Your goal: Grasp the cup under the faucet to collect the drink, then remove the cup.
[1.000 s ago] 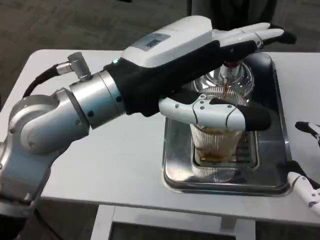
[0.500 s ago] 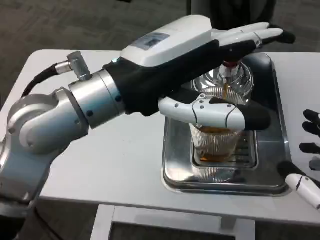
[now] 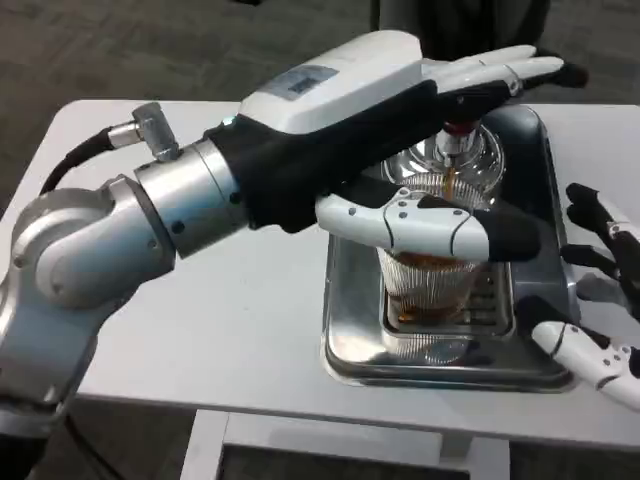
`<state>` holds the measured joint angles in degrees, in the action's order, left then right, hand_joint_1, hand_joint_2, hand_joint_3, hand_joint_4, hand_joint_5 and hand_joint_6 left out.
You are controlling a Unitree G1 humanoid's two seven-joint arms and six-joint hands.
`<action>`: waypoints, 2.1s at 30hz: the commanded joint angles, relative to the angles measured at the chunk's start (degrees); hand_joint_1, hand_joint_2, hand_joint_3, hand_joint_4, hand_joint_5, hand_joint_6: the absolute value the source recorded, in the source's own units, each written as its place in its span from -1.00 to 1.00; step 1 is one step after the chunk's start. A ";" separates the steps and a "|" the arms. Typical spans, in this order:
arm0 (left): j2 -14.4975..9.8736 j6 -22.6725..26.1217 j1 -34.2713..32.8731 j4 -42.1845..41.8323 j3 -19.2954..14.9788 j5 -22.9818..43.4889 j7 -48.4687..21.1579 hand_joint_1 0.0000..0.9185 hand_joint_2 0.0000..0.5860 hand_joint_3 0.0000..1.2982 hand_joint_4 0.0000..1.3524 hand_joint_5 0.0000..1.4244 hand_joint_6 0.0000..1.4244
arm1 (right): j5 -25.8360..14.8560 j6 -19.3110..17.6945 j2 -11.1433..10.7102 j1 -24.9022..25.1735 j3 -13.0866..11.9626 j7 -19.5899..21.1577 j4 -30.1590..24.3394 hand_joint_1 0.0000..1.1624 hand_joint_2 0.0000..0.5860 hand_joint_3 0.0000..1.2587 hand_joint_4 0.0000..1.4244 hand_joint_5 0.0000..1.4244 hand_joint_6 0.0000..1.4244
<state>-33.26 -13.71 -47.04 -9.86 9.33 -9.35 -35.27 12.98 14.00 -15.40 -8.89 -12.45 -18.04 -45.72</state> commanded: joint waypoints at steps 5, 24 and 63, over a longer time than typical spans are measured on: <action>-1.98 1.45 2.49 0.30 0.81 -1.24 -2.59 -1.00 -0.73 -0.81 -0.97 -0.83 -0.80 | -0.04 -1.20 -0.08 2.44 3.79 2.69 3.04 -0.13 -0.06 -0.93 -0.92 -0.78 -0.65; -2.22 2.36 2.50 -0.41 0.67 -0.96 -2.86 -1.00 -0.74 -0.80 -0.97 -0.84 -0.80 | -0.51 -1.78 0.07 7.47 7.80 6.29 8.36 -0.15 -0.05 -0.92 -0.92 -0.78 -0.67; -2.70 2.08 3.13 -0.37 -0.14 -0.69 -3.15 -1.00 -0.76 -0.80 -0.97 -0.85 -0.80 | -0.20 -0.51 1.86 13.73 11.63 7.79 13.48 -0.18 0.00 -0.88 -0.90 -0.75 -0.66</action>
<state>-34.00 -12.49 -46.59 -11.13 8.38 -9.09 -35.85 13.13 13.38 -14.03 4.79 -1.40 -10.74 -32.46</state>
